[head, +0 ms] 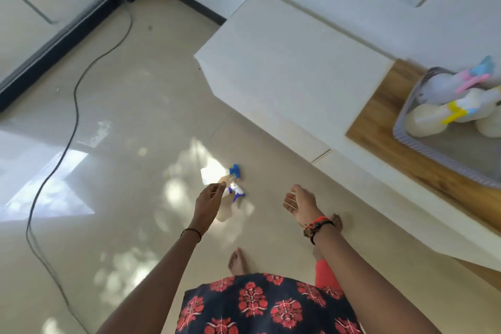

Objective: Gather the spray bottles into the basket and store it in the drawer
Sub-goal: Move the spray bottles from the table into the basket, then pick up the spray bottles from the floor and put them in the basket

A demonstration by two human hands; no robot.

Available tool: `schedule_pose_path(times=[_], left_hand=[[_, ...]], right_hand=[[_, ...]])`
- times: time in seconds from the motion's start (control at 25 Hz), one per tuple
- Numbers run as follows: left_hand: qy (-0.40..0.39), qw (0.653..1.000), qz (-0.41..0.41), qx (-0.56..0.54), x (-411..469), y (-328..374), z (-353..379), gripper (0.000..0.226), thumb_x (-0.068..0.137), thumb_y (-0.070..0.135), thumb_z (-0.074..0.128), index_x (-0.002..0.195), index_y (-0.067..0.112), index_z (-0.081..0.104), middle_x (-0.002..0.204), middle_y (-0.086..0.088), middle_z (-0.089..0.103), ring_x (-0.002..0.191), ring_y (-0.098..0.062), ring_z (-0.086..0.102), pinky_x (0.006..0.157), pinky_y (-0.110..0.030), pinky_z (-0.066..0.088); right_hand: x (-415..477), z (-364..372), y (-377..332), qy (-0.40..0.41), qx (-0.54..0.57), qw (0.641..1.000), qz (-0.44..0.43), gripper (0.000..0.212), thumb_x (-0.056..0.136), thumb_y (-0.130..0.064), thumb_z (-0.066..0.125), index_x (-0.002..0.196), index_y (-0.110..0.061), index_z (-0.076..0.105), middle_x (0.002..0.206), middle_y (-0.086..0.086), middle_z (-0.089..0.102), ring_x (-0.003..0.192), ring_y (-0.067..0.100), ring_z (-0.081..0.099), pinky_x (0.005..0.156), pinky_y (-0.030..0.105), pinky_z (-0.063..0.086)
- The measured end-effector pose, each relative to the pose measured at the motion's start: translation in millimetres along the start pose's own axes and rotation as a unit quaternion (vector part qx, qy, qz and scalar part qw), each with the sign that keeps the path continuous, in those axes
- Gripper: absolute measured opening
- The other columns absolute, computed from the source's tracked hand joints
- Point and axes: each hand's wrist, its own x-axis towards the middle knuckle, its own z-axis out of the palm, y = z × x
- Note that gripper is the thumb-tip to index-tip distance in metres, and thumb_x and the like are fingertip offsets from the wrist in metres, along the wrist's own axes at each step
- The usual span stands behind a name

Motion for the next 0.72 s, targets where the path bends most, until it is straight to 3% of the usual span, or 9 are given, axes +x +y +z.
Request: schedule_pose_path(times=[0.2,0.32,0.4,0.6,0.72], left_hand=[[0.019,0.997,-0.026,0.070,19.6,-57.0,-57.9,0.033,0.098,0.038,0.046,0.098,0.011,0.066,0.091,-0.001,0.062,0.083,-0.018,0.053,0.064,-0.020,0.039],[0.020,0.991,-0.031,0.126,44.0,-92.6,-66.5,0.034,0.099,0.038,0.043,0.090,0.013,0.063,0.085,-0.003,0.056,0.081,-0.021,0.049,0.069,-0.027,0.037],[0.017,0.986,-0.033,0.160,65.1,-118.9,-65.6,0.037,0.099,0.038,0.043,0.099,0.008,0.065,0.090,-0.006,0.058,0.084,-0.022,0.051,0.069,-0.025,0.036],[-0.006,0.980,-0.044,0.193,127.2,-192.7,-40.4,0.036,0.097,0.035,0.048,0.113,0.006,0.063,0.120,-0.016,0.059,0.112,-0.029,0.057,0.093,-0.030,0.040],[0.012,0.979,-0.032,0.203,171.7,-230.2,-18.3,0.034,0.096,0.031,0.052,0.121,0.008,0.059,0.128,-0.016,0.054,0.120,-0.031,0.053,0.105,-0.039,0.041]], right_hand=[[4.5,56.8,58.6,-0.012,-0.043,0.999,0.028,0.015,0.097,-0.016,0.042,0.107,-0.005,0.046,0.096,0.013,0.054,0.085,0.025,0.053,0.083,0.034,0.046],[23.3,80.4,85.4,-0.022,-0.082,0.996,0.038,0.015,0.096,-0.017,0.042,0.105,-0.006,0.046,0.100,0.015,0.056,0.078,0.024,0.055,0.081,0.035,0.048],[41.9,95.7,102.2,-0.035,-0.109,0.992,0.049,0.015,0.095,-0.018,0.041,0.105,-0.007,0.046,0.101,0.017,0.060,0.081,0.029,0.058,0.079,0.039,0.052],[114.7,135.8,145.3,-0.063,-0.155,0.984,0.063,0.029,0.096,-0.030,0.045,0.113,-0.007,0.050,0.096,0.013,0.061,0.085,0.026,0.057,0.079,0.037,0.054],[176.8,164.1,172.3,-0.073,-0.167,0.981,0.070,0.025,0.097,-0.032,0.047,0.106,-0.008,0.050,0.078,0.006,0.052,0.072,0.018,0.052,0.085,0.035,0.051]])
